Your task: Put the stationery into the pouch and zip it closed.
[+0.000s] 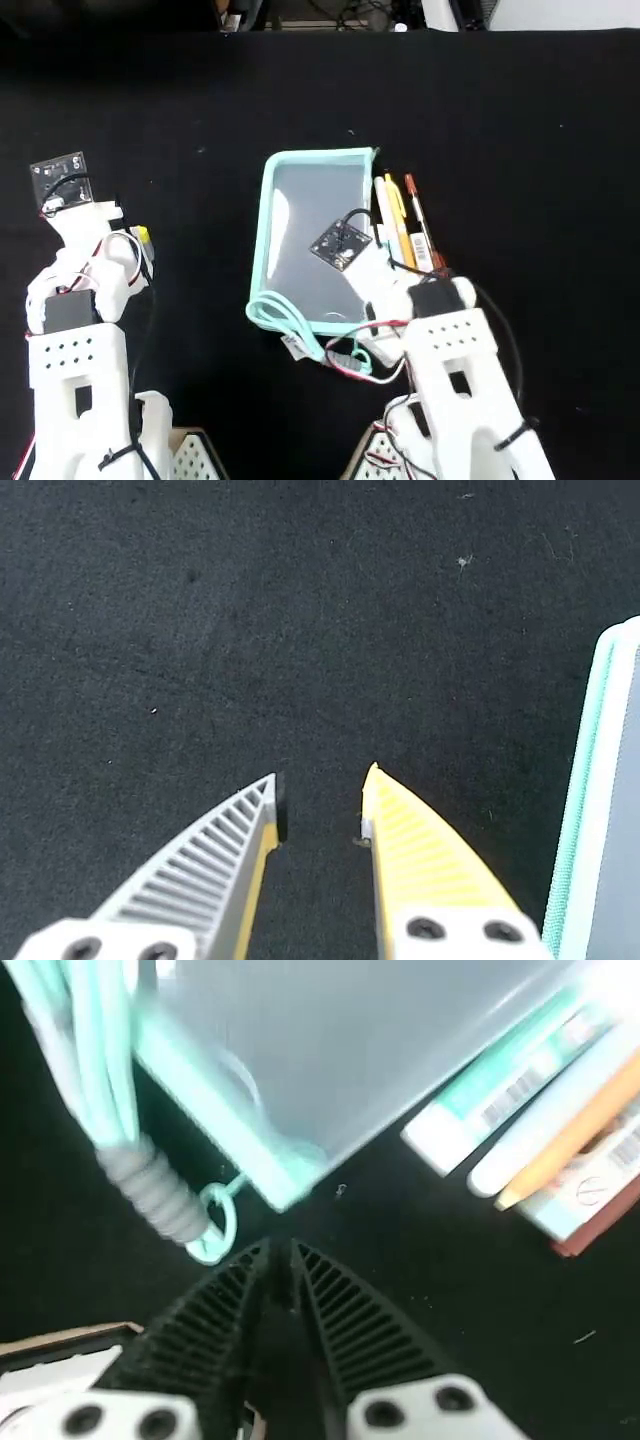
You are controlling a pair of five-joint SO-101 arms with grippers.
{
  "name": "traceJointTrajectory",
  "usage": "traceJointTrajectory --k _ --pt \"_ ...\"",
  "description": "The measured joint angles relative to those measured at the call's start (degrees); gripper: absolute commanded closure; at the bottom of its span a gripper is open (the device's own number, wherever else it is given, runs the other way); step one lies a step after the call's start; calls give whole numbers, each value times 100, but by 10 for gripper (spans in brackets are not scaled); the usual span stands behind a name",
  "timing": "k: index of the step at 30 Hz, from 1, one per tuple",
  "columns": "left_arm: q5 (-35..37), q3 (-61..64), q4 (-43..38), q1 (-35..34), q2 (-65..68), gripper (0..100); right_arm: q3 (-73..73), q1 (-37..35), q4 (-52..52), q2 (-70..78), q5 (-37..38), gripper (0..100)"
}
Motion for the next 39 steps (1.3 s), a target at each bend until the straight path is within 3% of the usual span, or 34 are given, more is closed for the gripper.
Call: traceJointTrajectory --k 11,16,20,24,31,36,39 --pt "0 0 0 0 0 845 0 97 -1609 1547 62 984" --pt "0 0 0 0 0 845 -396 9 -2426 2207 -536 984" --pt "0 0 0 0 0 845 -932 -545 -2725 2549 -1099 984" --pt "0 0 0 0 0 845 -1407 -826 -2664 2558 -1459 983" --pt "0 0 0 0 0 845 -1442 -897 -1582 1908 -1433 982" --pt "0 0 0 0 0 845 -677 -1609 -1459 818 -1248 875" --pt "0 0 0 0 0 845 -158 -1899 -1618 527 -1240 874"
